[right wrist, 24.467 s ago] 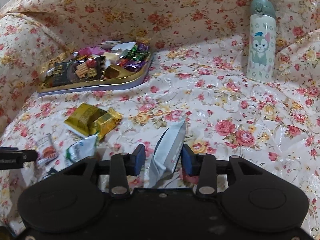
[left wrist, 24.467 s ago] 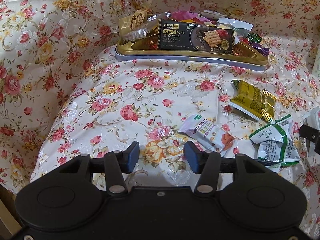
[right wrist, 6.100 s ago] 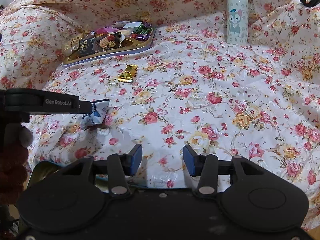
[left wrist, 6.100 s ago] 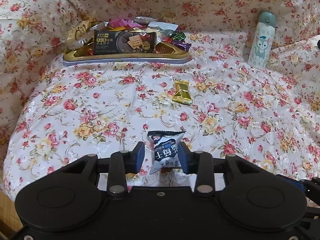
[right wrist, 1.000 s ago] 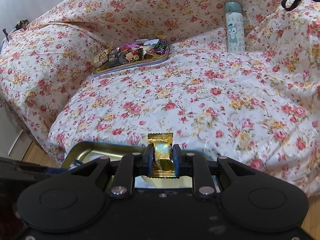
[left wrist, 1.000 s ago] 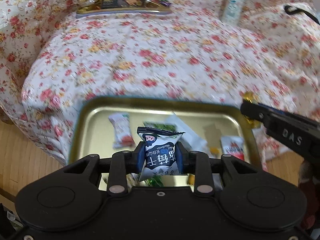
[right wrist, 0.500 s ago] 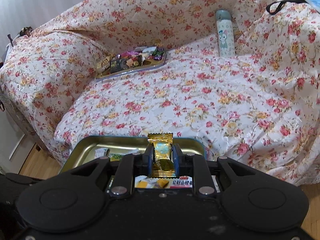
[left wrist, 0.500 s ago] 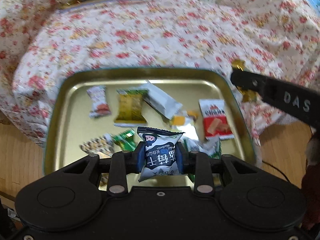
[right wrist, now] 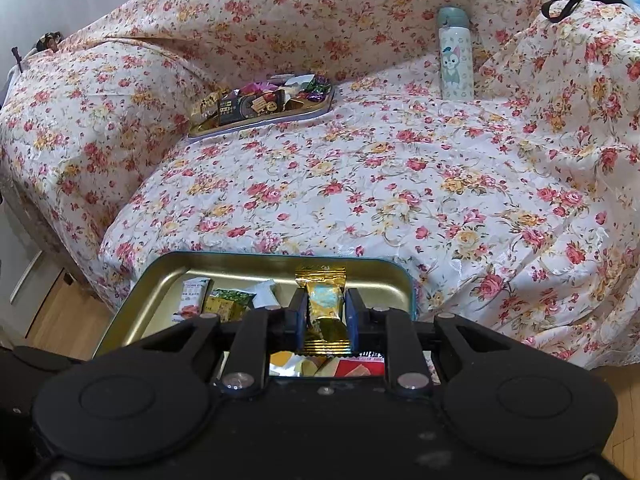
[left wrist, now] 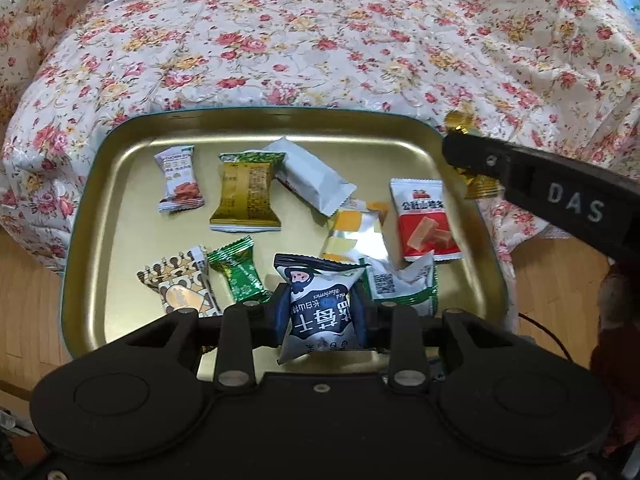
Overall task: Organize snacks
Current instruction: 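Open both tools to drop the packet and candy into the gold tray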
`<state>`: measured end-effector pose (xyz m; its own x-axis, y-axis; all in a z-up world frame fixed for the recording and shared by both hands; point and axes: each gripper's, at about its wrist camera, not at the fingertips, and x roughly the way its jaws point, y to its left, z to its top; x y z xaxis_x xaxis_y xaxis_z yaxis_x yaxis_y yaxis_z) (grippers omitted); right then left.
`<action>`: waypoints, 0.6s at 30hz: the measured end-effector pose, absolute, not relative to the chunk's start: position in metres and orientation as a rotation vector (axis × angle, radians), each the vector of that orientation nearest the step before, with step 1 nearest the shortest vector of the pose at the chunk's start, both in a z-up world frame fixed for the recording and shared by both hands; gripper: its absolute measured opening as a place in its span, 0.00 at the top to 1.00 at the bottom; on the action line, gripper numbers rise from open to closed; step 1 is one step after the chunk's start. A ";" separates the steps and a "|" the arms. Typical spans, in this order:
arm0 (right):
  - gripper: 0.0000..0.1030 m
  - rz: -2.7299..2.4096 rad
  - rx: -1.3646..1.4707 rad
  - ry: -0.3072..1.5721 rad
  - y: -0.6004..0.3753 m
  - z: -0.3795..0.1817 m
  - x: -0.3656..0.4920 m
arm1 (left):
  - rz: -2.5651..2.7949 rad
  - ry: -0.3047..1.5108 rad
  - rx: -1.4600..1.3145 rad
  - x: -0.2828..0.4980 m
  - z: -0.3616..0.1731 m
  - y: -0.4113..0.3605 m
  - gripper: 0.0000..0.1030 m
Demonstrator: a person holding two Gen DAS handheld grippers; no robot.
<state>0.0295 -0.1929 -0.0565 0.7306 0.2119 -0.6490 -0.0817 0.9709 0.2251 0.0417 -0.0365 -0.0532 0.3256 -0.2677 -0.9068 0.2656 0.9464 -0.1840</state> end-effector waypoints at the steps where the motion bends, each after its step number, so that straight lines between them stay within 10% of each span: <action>1: 0.79 0.164 0.186 0.736 -0.193 -0.056 0.030 | -0.353 1.180 0.000 0.041 -0.052 -0.037 0.61; 18: 0.79 0.177 0.164 0.780 -0.188 -0.065 0.049 | -0.185 1.007 0.068 0.032 -0.032 -0.031 0.61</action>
